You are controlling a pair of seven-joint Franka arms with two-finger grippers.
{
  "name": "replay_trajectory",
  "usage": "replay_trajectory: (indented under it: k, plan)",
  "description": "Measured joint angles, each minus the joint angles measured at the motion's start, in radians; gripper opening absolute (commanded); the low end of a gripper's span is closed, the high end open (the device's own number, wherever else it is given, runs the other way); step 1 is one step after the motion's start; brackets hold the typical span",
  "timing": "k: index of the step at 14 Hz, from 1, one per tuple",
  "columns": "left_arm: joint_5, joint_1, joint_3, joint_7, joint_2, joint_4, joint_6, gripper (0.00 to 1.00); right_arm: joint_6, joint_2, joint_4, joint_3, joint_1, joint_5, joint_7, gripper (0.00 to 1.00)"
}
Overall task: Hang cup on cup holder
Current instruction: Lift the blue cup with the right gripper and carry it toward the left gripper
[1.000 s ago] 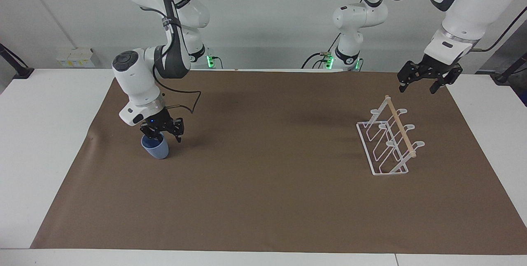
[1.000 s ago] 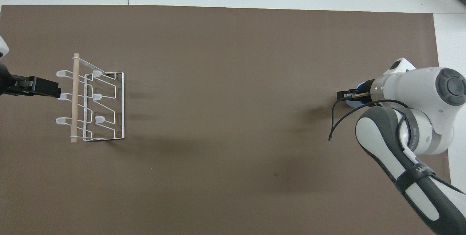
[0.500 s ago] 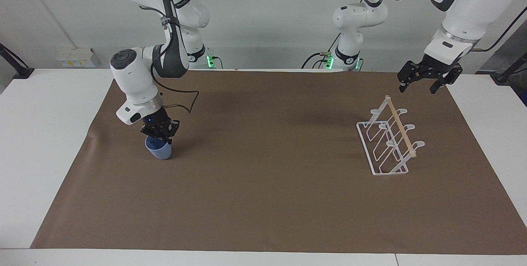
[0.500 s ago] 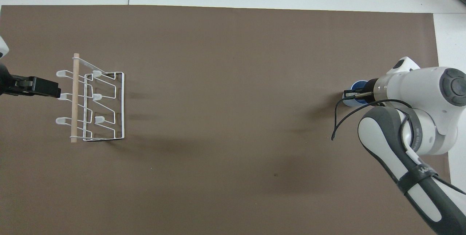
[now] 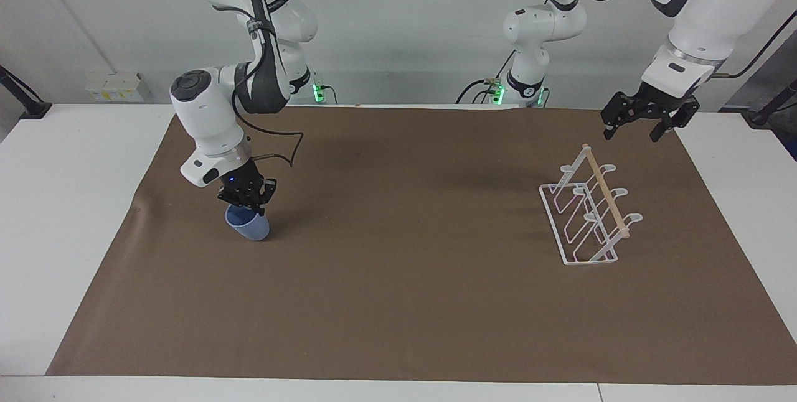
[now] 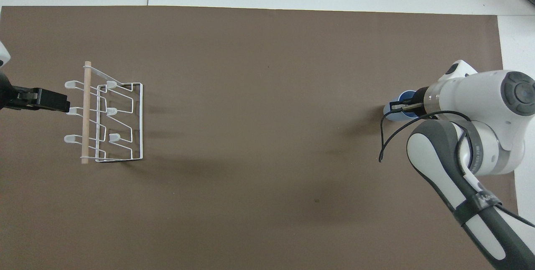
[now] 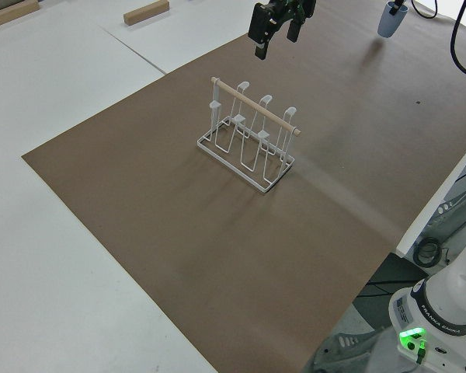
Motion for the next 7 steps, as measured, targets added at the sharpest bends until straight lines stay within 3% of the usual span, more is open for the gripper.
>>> replay_trajectory:
  k: [4,7]
  plan:
    - [0.000,0.000,0.000,0.000,0.000,0.000,0.000,1.00,-0.203,-0.016,0.216,0.006,0.094,0.002,0.000,0.00]
    - [0.000,0.000,0.000,0.000,0.000,0.000,0.000,1.00,-0.272,-0.024,0.327,0.047,0.116,0.030,0.000,0.00]
